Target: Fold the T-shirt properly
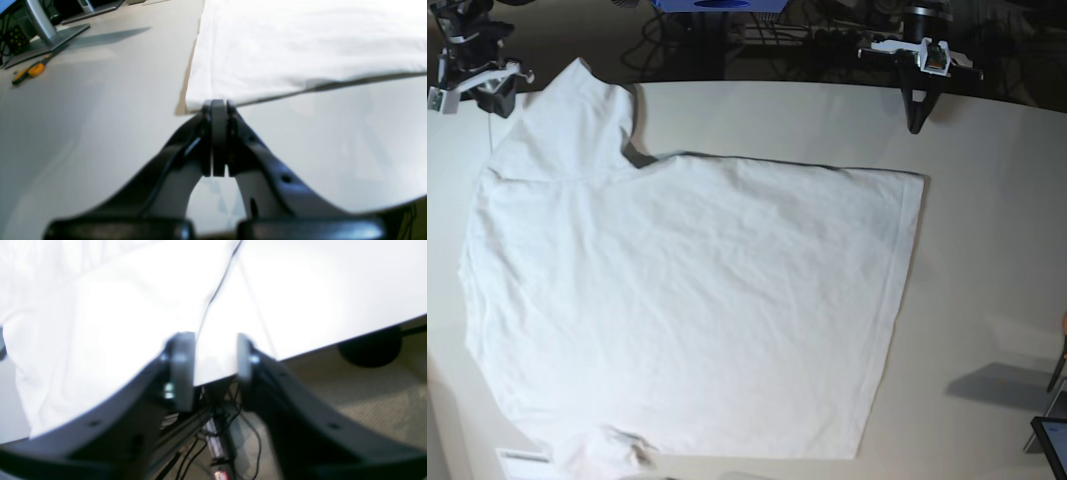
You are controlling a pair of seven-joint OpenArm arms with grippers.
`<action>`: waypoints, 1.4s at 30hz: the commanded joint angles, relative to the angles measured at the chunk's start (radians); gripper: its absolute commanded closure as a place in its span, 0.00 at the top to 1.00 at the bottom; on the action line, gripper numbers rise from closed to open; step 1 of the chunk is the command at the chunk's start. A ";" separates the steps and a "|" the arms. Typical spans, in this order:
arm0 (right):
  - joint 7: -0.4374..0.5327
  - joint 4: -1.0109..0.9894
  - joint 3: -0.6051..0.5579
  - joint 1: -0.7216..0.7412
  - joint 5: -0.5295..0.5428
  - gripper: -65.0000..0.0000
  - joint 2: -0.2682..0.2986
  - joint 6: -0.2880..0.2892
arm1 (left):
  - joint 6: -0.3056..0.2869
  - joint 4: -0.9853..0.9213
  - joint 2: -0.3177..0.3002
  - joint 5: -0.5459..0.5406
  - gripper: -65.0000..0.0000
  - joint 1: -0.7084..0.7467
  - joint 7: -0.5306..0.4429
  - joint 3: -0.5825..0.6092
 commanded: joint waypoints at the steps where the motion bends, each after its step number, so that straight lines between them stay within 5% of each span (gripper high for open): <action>1: 0.006 0.017 0.005 -0.006 0.018 0.43 0.004 0.011 | 0.004 0.009 -0.007 -0.008 0.00 0.010 -0.024 -0.005; 3: -0.002 0.017 0.005 -0.006 0.018 0.50 0.003 0.051 | 0.004 0.007 -0.007 -0.008 0.00 0.008 -0.024 -0.006; 12: -0.062 -0.061 0.005 0.029 0.018 0.51 -0.003 0.141 | 0.004 0.006 -0.007 -0.008 0.00 0.007 -0.022 -0.002; 30: -0.128 -0.080 -0.067 0.017 0.018 0.50 -0.005 0.159 | 0.004 -0.079 -0.003 -0.012 0.00 -0.028 -0.022 0.003; 37: -0.128 -0.081 -0.090 0.011 0.018 0.50 -0.005 0.159 | 0.002 -0.079 -0.009 -0.178 0.00 -0.039 -0.022 0.004; 42: -0.152 -0.081 -0.095 -0.004 0.018 0.35 -0.005 0.159 | 0.002 -0.079 -0.021 -0.212 0.00 -0.053 -0.022 0.006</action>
